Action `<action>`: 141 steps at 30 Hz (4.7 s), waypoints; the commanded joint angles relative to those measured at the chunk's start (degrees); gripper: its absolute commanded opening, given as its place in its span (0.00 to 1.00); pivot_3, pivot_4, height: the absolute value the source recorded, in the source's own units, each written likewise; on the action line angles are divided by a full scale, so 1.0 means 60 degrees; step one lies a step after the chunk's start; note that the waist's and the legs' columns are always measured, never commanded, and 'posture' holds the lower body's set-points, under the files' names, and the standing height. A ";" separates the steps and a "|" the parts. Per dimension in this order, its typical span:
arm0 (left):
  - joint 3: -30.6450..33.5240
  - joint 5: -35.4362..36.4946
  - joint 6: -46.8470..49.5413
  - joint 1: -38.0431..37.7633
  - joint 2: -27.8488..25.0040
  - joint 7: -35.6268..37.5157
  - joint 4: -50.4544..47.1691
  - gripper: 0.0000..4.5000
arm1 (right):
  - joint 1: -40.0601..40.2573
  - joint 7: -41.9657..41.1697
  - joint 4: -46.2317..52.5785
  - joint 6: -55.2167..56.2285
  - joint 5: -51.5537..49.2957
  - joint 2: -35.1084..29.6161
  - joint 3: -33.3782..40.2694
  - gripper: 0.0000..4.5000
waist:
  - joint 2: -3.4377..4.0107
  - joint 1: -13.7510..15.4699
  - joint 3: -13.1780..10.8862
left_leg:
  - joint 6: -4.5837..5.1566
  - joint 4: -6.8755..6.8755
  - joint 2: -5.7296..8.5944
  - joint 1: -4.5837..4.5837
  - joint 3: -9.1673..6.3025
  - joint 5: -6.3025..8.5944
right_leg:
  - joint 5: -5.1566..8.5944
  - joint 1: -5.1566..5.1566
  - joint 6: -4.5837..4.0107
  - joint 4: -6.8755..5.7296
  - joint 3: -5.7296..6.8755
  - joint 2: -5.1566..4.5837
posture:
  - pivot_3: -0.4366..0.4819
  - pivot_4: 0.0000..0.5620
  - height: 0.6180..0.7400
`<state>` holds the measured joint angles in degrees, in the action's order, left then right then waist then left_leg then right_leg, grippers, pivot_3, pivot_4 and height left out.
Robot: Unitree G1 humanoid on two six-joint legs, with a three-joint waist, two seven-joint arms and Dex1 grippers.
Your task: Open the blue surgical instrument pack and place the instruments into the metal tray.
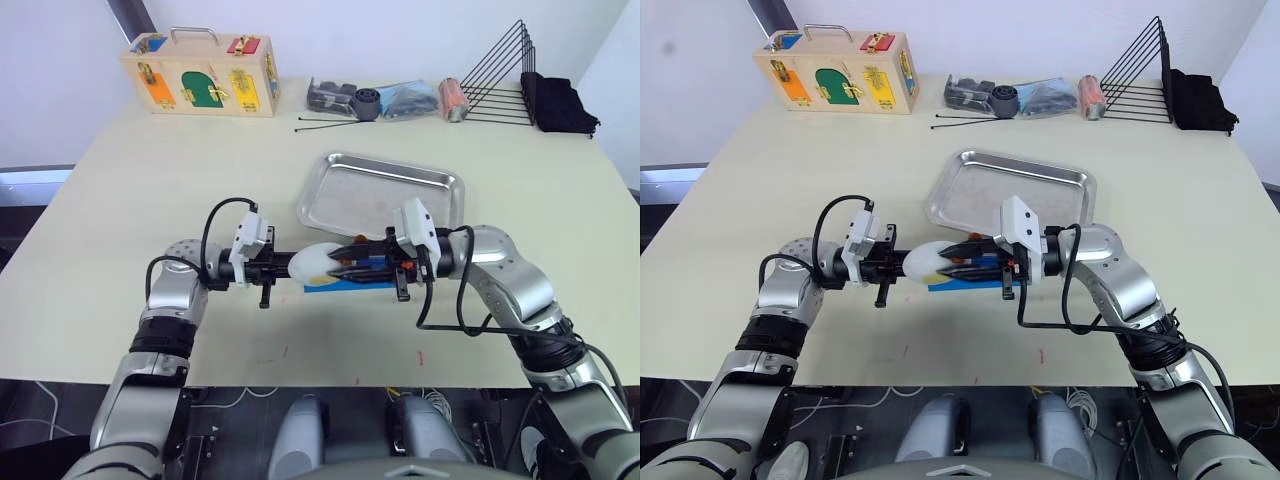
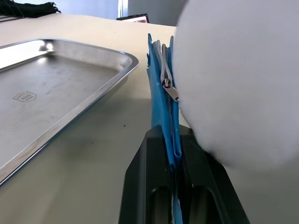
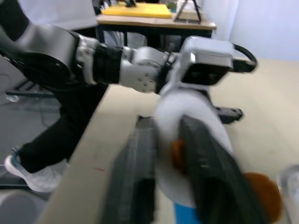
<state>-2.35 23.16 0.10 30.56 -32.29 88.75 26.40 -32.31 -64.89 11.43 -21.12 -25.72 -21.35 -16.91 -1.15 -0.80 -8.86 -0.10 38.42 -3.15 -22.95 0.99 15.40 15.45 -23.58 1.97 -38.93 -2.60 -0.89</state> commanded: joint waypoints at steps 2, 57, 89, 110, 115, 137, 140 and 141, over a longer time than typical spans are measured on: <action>-0.0087 -0.0078 -0.0166 0.0142 -0.0004 0.0386 0.0054 0.00 | 0.0195 -0.0430 0.0533 -0.0099 -0.0305 -0.0300 0.0004 0.76 | 0.0000 0.0007 0.0000 | 0.0000 0.0000 0.0000 0.0000 -0.0001 0.0000 | 0.0000 0.0001 0.0000 0.0004 0.0001 0.0000 | 0.48 0.27 1.00; -0.0111 -0.0106 -0.0371 0.0138 0.0137 0.0415 0.0184 0.00 | 0.0743 -0.1204 -0.3238 0.2165 0.0884 -0.0710 0.1124 0.04 | 0.0000 0.0025 0.0001 | 0.0000 0.0001 0.0004 0.0002 0.0003 0.0000 | 0.0000 0.0004 0.0001 0.0003 -0.0002 -0.0002 | 0.48 0.27 1.00; 0.1825 0.1550 0.2809 -0.2549 -0.1092 -0.1318 -0.3804 0.99 | 0.0900 -0.0977 -0.3245 0.2292 0.0948 -0.0844 0.1289 0.00 | -0.0001 -0.0006 -0.0001 | 0.0000 -0.0001 -0.0002 0.0005 0.0007 0.0000 | 0.0000 0.0003 0.0000 0.0000 -0.0008 -0.0007 | 0.48 0.27 1.00; 0.0880 0.1433 0.3510 -0.4756 -0.1322 -0.2203 -0.5703 0.59 | 0.0692 -0.0826 -0.3627 0.2479 0.1223 -0.0593 0.1183 0.00 | 0.0002 -0.0038 -0.0002 | 0.0000 -0.0009 -0.0008 0.0022 0.0018 0.0001 | 0.0001 0.0003 -0.0003 0.0000 -0.0018 0.0002 | 0.48 0.27 1.00; 0.1066 0.1527 0.3400 -0.4498 -0.1417 -0.2167 -0.5448 0.16 | 0.0648 -0.0778 -0.3663 0.2466 0.1234 -0.0534 0.1180 0.00 | 0.0002 -0.0041 -0.0002 | 0.0000 -0.0009 -0.0007 0.0023 0.0018 0.0001 | 0.0001 0.0003 -0.0002 -0.0001 -0.0016 0.0001 | 0.48 0.27 1.00; 0.1455 0.1971 0.4356 -0.4301 -0.1467 -0.2645 -0.5337 0.71 | 0.0904 -0.0638 -0.3569 0.2603 0.1243 -0.0401 0.1171 0.00 | 0.0002 -0.0067 -0.0002 | 0.0000 -0.0010 -0.0009 0.0024 0.0018 0.0001 | 0.0001 0.0003 -0.0002 -0.0001 -0.0018 0.0003 | 0.48 0.27 1.00; 0.1145 0.1755 0.4331 -0.4295 -0.1188 -0.2919 -0.5348 0.99 | 0.0893 -0.0622 -0.3586 0.2612 0.1253 -0.0390 0.1184 0.00 | 0.0002 -0.0065 -0.0002 | 0.0000 -0.0010 -0.0009 0.0025 0.0018 0.0001 | 0.0001 0.0003 -0.0002 -0.0001 -0.0018 0.0002 | 0.48 0.27 1.00; 0.1029 0.1725 0.4362 -0.4262 -0.1026 -0.3056 -0.5347 0.99 | 0.0888 -0.0615 -0.3592 0.2615 0.1257 -0.0385 0.1190 0.00 | 0.0002 -0.0062 -0.0002 | 0.0000 -0.0009 -0.0009 0.0024 0.0018 0.0001 | 0.0001 0.0004 -0.0002 -0.0001 -0.0018 0.0001 | 0.48 0.27 1.00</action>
<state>5.03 33.62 26.09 4.73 -39.21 71.21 -3.90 -27.48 -69.14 -10.58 -5.85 -18.34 -24.14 -9.76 -1.14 -1.17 -8.87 -0.10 38.36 -3.20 -22.80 1.11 15.40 15.46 -23.56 1.96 -38.93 -2.71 -0.89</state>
